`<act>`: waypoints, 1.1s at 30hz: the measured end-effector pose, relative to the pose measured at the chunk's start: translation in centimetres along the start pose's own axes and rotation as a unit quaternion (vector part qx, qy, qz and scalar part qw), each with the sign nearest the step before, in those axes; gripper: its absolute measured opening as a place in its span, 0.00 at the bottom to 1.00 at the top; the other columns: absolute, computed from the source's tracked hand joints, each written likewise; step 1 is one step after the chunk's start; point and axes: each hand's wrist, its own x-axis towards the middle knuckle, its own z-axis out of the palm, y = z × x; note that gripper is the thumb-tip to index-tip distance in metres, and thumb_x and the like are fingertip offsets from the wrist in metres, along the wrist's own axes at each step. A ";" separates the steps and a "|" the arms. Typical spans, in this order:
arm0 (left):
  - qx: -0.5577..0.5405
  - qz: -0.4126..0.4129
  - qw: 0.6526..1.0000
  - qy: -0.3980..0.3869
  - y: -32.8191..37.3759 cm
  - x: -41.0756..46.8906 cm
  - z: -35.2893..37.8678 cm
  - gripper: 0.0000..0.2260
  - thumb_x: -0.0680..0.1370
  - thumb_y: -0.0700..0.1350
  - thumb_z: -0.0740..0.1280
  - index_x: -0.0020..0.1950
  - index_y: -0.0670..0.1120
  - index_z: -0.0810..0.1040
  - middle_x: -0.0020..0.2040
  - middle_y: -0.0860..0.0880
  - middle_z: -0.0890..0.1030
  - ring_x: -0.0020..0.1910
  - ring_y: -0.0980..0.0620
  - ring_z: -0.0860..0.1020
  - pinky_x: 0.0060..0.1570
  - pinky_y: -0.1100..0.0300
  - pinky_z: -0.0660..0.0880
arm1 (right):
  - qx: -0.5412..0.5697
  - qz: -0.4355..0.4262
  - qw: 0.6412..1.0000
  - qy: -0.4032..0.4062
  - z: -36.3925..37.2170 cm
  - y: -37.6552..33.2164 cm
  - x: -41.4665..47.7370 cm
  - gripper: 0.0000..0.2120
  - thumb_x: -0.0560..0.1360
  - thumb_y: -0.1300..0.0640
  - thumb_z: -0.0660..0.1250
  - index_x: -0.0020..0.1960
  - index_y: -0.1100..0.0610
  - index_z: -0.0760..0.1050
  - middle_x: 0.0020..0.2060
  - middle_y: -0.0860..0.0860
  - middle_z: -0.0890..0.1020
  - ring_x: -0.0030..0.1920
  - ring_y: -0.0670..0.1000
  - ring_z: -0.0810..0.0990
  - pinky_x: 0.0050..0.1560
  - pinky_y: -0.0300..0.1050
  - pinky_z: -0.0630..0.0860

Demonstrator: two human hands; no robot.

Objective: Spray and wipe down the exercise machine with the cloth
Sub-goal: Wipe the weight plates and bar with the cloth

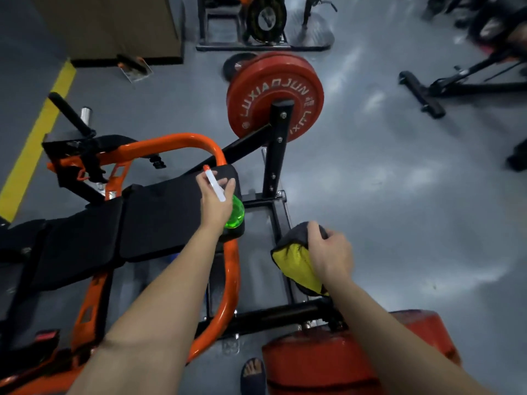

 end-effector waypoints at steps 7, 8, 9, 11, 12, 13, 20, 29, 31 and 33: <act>0.026 -0.022 0.999 -0.023 -1.3 2.6 2.1 0.29 0.79 0.51 0.73 0.74 0.51 0.60 0.70 0.42 0.75 0.69 0.46 0.75 0.62 0.51 0.72 | -0.031 0.012 0.999 0.019 -0.2 1.8 0.7 0.21 0.78 0.40 0.60 0.37 0.56 0.76 0.32 0.52 0.78 0.36 0.54 0.77 0.36 0.48 0.71; 0.030 -0.034 0.998 -0.037 -1.4 2.9 2.2 0.31 0.79 0.51 0.73 0.75 0.54 0.58 0.69 0.43 0.76 0.68 0.47 0.76 0.63 0.51 0.72 | -0.029 0.014 0.999 0.021 -0.2 1.9 0.7 0.22 0.78 0.41 0.60 0.35 0.56 0.74 0.31 0.52 0.77 0.35 0.55 0.76 0.35 0.48 0.70; 0.046 -0.036 0.997 -0.059 -1.5 3.2 2.2 0.34 0.79 0.50 0.74 0.77 0.55 0.56 0.67 0.44 0.77 0.65 0.49 0.76 0.62 0.52 0.72 | -0.028 0.017 0.999 0.021 -0.2 2.0 0.8 0.22 0.78 0.41 0.60 0.34 0.56 0.73 0.30 0.52 0.76 0.35 0.55 0.76 0.34 0.48 0.69; 0.091 -0.037 0.990 -0.101 -1.8 3.3 2.1 0.39 0.79 0.48 0.74 0.80 0.54 0.51 0.63 0.46 0.75 0.60 0.49 0.75 0.59 0.53 0.69 | -0.030 0.022 0.999 0.020 -0.1 2.2 0.8 0.22 0.78 0.41 0.61 0.33 0.56 0.72 0.29 0.52 0.76 0.35 0.56 0.76 0.34 0.48 0.69; 0.097 -0.041 0.989 -0.108 -1.7 3.1 2.0 0.40 0.79 0.48 0.74 0.81 0.53 0.50 0.62 0.47 0.74 0.59 0.50 0.74 0.59 0.54 0.68 | -0.030 0.022 0.999 0.019 0.0 2.2 0.8 0.22 0.77 0.41 0.61 0.33 0.56 0.72 0.29 0.52 0.75 0.35 0.56 0.75 0.34 0.48 0.69; 0.093 -0.049 0.989 -0.105 -1.6 2.9 1.8 0.41 0.79 0.48 0.74 0.81 0.52 0.49 0.62 0.48 0.74 0.60 0.50 0.73 0.59 0.55 0.67 | -0.029 0.022 0.999 0.016 0.0 2.2 0.7 0.22 0.77 0.41 0.61 0.33 0.56 0.71 0.29 0.52 0.75 0.34 0.55 0.75 0.34 0.48 0.70; 0.114 -0.070 0.988 -0.082 -0.8 2.1 0.9 0.42 0.80 0.46 0.72 0.84 0.49 0.46 0.66 0.43 0.75 0.68 0.40 0.74 0.60 0.52 0.69 | -0.001 0.009 1.000 -0.003 0.9 0.9 0.7 0.22 0.78 0.41 0.60 0.36 0.57 0.74 0.31 0.53 0.78 0.35 0.55 0.76 0.33 0.47 0.68; 0.142 -0.108 0.976 -0.123 -0.1 2.2 -0.2 0.50 0.79 0.43 0.74 0.84 0.50 0.37 0.79 0.41 0.66 0.76 0.37 0.67 0.74 0.43 0.64 | -0.005 0.004 1.000 0.009 1.6 0.1 0.2 0.24 0.77 0.40 0.60 0.36 0.60 0.73 0.29 0.52 0.75 0.32 0.55 0.73 0.32 0.47 0.68; 0.150 -0.121 0.974 -0.119 -0.1 2.0 -0.6 0.51 0.78 0.44 0.75 0.84 0.49 0.37 0.80 0.41 0.64 0.77 0.37 0.66 0.74 0.43 0.63 | -0.005 0.001 1.000 0.004 1.6 -0.2 0.0 0.24 0.78 0.40 0.59 0.39 0.60 0.77 0.32 0.54 0.79 0.35 0.54 0.76 0.33 0.46 0.69; 0.160 -0.128 0.972 -0.116 -0.2 1.6 -1.1 0.52 0.77 0.45 0.76 0.84 0.48 0.37 0.81 0.39 0.62 0.77 0.36 0.65 0.75 0.42 0.64 | -0.005 -0.005 1.000 -0.002 1.7 -0.6 -0.2 0.24 0.78 0.40 0.59 0.40 0.60 0.78 0.34 0.55 0.80 0.37 0.53 0.77 0.33 0.46 0.70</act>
